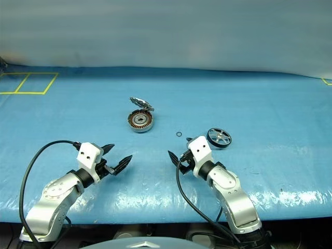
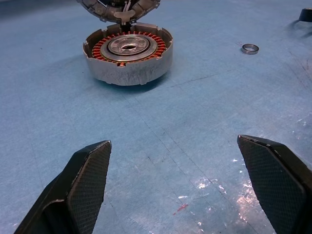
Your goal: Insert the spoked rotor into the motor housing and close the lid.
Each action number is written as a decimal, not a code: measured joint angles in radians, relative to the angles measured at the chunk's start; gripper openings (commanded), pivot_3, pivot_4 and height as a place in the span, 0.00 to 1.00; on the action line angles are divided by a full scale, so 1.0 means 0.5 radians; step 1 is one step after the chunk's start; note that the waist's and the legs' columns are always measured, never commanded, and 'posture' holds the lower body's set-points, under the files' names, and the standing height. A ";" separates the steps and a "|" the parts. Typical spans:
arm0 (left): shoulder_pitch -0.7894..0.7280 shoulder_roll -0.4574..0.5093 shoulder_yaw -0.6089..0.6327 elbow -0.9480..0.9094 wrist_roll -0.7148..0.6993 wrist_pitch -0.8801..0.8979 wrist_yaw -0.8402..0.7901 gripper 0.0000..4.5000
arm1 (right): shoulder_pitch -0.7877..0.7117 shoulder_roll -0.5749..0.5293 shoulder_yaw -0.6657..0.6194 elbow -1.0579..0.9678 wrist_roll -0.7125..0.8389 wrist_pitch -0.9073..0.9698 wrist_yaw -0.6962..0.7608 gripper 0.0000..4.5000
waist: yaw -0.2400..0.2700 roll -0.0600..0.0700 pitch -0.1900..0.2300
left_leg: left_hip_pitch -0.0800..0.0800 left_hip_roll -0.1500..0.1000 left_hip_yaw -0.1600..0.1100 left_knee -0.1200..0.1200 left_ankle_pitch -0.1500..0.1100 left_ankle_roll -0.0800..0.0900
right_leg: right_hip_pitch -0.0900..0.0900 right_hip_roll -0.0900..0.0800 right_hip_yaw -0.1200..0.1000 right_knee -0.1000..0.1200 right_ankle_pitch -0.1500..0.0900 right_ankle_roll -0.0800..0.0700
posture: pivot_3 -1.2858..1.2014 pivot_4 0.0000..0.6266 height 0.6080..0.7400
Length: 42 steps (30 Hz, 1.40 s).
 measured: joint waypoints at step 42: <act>-0.131 0.225 0.001 0.051 -0.003 0.039 -0.169 1.00 | 0.000 0.024 0.001 -0.001 -0.015 -0.003 0.007 0.99 | 0.001 0.000 0.000 | 0.001 0.001 -0.001 0.001 0.001 -0.002 | 0.000 0.001 -0.001 0.002 0.000 0.000 | 0.52 0.24 1.00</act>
